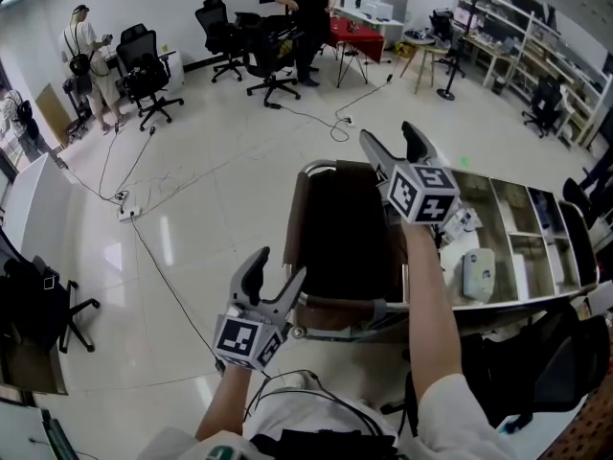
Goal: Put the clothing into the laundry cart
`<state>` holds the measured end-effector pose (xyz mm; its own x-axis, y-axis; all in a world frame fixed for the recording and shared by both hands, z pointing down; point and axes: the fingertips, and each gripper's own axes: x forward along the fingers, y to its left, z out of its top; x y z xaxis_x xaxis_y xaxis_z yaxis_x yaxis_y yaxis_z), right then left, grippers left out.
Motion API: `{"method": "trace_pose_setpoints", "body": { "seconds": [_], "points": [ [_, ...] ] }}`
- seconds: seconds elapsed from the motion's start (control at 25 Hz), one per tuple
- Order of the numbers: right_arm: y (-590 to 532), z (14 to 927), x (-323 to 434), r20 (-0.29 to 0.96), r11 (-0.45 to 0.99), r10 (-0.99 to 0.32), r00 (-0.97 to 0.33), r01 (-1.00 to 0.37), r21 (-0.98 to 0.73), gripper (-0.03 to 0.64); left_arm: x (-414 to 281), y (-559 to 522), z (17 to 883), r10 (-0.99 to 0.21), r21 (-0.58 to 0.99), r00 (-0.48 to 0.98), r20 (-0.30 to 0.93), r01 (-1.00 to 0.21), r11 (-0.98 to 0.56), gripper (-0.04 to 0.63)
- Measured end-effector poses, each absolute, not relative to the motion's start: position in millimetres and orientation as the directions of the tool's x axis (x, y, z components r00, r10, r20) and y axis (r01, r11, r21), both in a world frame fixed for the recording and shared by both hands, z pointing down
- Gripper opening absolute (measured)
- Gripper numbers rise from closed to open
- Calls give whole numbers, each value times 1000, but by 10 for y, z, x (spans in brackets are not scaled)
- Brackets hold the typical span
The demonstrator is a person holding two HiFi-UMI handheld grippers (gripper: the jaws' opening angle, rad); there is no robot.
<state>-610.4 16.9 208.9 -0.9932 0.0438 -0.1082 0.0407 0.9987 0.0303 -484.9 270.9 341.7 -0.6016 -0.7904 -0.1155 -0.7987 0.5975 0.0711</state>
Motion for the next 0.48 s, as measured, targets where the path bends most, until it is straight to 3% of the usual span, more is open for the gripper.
{"method": "trace_pose_setpoints", "body": {
  "seconds": [0.48],
  "points": [
    [273, 2310, -5494, -132, 997, 82, -988, 81, 11, 425, -4681, 2539, 3405, -795, 51, -596, -112, -803, 594, 298]
  ]
}}
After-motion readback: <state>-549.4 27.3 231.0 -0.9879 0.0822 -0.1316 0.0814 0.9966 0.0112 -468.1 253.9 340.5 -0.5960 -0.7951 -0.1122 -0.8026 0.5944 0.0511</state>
